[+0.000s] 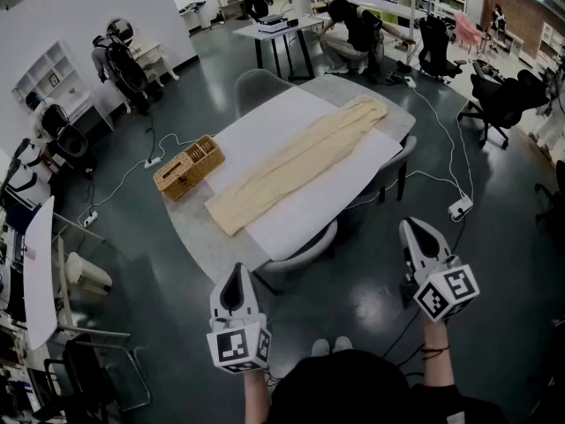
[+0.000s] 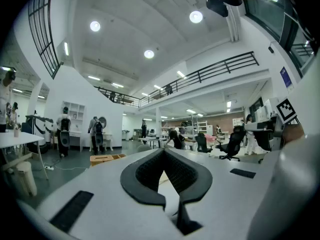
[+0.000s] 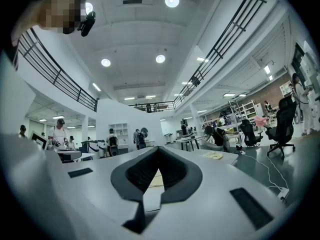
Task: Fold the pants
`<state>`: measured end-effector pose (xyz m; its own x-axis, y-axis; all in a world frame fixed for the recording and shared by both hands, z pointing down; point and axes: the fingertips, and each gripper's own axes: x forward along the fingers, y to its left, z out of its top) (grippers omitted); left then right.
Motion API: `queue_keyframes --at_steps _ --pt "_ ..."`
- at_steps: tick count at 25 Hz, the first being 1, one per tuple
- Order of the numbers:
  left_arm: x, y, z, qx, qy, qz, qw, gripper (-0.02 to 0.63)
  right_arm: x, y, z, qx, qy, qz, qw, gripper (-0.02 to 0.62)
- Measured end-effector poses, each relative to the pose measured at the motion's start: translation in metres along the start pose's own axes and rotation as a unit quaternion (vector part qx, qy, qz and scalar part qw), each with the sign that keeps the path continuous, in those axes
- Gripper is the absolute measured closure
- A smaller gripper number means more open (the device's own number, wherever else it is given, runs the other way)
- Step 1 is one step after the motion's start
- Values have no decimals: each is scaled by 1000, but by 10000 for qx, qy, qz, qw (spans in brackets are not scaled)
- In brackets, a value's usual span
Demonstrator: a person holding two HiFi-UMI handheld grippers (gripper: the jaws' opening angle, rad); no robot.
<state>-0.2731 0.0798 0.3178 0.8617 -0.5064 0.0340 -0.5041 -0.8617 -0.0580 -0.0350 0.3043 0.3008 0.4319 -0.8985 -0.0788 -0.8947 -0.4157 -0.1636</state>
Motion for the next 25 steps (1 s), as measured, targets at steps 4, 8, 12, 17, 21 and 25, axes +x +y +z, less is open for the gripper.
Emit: queue_keyframes --at_steps 4,8,12,17,21,25 --pt "2 0 1 -15 21 8 10000 598 0 -3 3 17 -15 -28 10000 581" --pt "2 -4 -3 -5 21 -29 10000 598 -2 -7 1 33 -44 -62 10000 581" --pt "4 -8 -4 -4 35 -39 10000 598 -4 -13 2 24 -49 -105 9999 581" --pt "5 -12 -2 -25 48 -8 10000 598 -8 -19 4 24 -45 -133 9999 581" --pt "9 -20 -1 -16 45 -40 10000 598 -8 -25 5 66 -61 -137 9999 581" --pt "16 -36 -2 13 65 -111 9999 598 -10 -35 4 127 -87 -111 9998 581"
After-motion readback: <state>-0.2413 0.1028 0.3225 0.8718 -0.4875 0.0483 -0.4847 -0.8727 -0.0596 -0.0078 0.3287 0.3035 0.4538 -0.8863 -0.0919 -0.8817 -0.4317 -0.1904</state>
